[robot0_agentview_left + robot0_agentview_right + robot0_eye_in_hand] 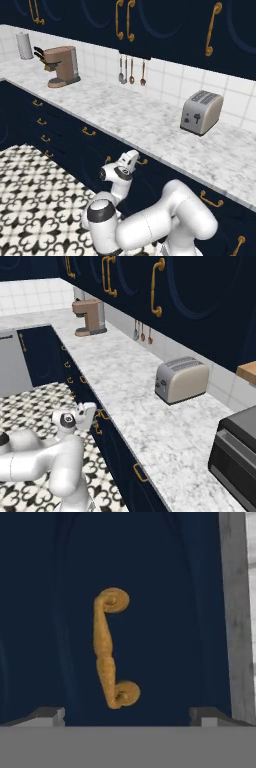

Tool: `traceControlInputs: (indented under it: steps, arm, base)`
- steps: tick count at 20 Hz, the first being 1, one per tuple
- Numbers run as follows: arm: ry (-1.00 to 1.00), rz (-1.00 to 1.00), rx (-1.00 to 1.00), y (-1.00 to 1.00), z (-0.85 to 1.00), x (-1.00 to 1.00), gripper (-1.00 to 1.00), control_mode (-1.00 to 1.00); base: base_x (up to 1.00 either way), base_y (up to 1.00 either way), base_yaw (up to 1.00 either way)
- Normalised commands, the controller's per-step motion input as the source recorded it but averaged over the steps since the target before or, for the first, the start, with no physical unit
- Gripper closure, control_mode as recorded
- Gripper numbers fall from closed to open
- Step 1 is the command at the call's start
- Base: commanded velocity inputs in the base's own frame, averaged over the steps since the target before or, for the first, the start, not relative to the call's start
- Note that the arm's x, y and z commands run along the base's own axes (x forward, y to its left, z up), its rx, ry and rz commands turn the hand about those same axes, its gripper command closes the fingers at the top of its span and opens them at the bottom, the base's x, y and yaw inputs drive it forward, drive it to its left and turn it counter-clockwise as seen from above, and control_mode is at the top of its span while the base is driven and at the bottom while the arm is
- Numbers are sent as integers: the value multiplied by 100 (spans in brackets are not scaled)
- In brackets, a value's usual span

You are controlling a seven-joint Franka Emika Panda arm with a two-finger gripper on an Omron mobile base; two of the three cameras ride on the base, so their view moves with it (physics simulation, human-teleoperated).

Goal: Take a straw from the drawer in front and place it inside the glass cup on the dining counter.

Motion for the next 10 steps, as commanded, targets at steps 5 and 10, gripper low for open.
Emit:
traceControlInputs:
  steps: [5,10]
  arm:
    - [0,1,0,0,-46,37,-100,-100]
    - [0,0,0,0,-36,50,-100,-100]
  base:
    - [0,0,0]
    - [0,0,0]
